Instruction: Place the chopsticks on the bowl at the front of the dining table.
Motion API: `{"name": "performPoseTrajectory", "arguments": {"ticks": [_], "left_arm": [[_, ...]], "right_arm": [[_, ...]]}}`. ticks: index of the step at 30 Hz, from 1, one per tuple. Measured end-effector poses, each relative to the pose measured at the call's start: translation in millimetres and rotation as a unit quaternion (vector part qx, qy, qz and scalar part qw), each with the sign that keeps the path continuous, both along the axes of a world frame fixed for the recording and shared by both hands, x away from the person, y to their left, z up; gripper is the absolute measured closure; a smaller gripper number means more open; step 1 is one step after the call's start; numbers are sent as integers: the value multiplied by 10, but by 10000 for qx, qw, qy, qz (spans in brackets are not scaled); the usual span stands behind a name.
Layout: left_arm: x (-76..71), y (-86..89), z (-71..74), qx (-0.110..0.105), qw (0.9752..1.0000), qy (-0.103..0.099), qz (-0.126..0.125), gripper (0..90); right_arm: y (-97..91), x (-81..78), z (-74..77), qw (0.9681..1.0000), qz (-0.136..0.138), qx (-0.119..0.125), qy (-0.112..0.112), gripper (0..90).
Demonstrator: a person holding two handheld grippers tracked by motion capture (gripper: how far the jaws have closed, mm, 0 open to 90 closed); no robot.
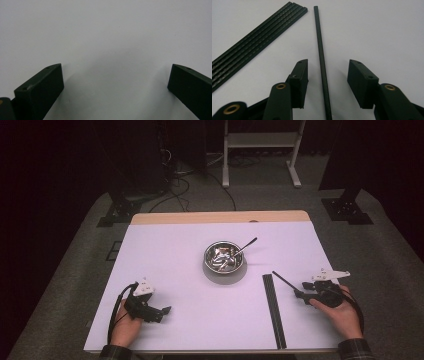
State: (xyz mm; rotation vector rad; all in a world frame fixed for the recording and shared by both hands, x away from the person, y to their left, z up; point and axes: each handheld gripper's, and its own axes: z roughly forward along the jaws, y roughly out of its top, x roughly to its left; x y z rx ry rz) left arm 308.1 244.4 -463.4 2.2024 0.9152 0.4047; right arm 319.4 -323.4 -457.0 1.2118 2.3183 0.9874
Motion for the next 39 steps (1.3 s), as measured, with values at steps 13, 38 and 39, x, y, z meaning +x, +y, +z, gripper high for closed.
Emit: {"name": "performPoseTrajectory", "arguments": {"ticks": [13, 38, 39], "left_arm": [[0, 0, 0, 3, 10000, -1, -1, 0], [0, 0, 0, 4, 10000, -3, -1, 0], [0, 0, 0, 1, 10000, -5, -1, 0]], "right_arm": [[-7, -4, 27, 9999, 146, -18, 73, 665], [-2, 33, 36, 9994, 137, 137, 293, 856], [-4, 34, 35, 9994, 132, 155, 296, 856]]}}
